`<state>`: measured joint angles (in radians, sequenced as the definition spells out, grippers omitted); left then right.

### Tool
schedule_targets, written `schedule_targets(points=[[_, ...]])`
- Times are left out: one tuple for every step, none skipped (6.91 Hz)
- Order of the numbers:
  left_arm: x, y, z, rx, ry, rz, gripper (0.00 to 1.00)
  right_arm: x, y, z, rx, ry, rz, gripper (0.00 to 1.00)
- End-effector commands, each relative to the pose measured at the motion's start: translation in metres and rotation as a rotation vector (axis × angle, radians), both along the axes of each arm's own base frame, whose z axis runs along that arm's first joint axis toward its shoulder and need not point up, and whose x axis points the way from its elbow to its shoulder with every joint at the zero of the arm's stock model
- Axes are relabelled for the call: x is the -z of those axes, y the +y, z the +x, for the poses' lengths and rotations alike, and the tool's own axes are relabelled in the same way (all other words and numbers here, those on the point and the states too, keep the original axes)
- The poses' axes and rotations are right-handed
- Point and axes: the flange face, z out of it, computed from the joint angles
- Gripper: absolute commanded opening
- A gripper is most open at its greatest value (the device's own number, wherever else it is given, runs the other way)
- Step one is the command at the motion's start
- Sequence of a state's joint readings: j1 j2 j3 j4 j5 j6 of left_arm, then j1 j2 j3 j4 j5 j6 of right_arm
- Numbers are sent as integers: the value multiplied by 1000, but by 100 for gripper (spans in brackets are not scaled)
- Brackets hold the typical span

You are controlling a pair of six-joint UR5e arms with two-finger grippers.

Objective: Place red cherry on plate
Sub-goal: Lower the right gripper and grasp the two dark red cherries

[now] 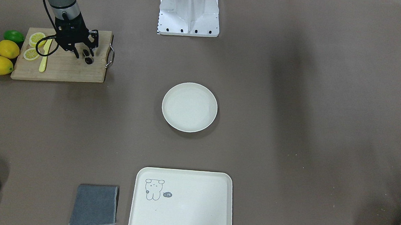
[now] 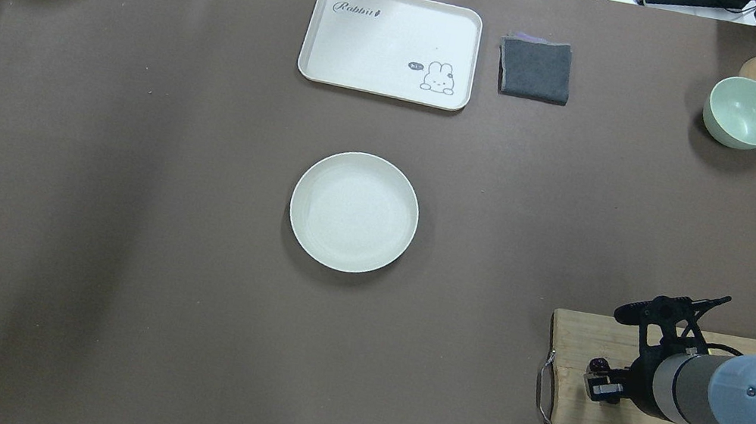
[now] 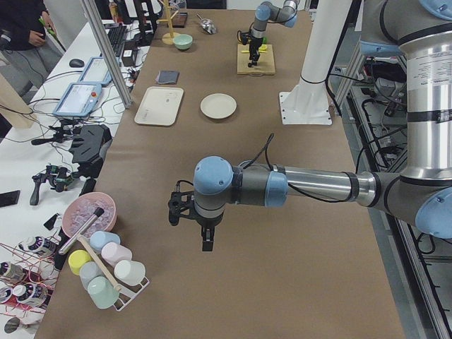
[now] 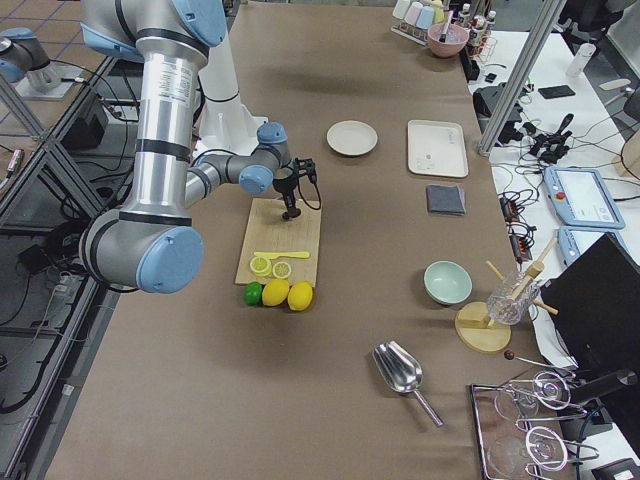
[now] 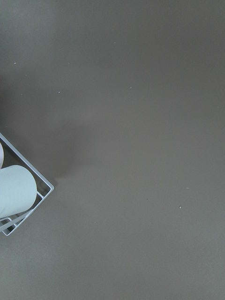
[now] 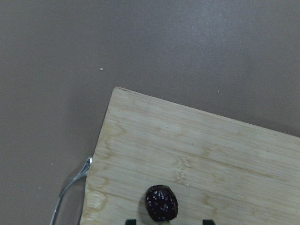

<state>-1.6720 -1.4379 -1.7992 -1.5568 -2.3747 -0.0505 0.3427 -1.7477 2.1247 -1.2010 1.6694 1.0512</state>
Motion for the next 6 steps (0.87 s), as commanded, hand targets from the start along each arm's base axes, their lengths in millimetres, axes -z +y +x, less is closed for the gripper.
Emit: schedule_targets(points=[[0, 0, 0, 8, 1, -6, 98, -1, 4, -1, 10, 3, 0, 0], [0, 0, 0, 8, 1, -5, 98, -1, 4, -1, 9, 1, -1, 0], [-2, 3, 0, 9, 1, -8, 98, 1, 4, 0, 8, -1, 1, 0], [0, 3, -1, 14, 3, -7, 98, 12, -1, 8, -1, -22, 4, 0], [1, 3, -2, 15, 3, -5, 98, 39, -15, 35, -11, -53, -38, 0], [3, 2, -2, 16, 3, -2, 98, 80, -24, 78, 0, -93, -102, 0]])
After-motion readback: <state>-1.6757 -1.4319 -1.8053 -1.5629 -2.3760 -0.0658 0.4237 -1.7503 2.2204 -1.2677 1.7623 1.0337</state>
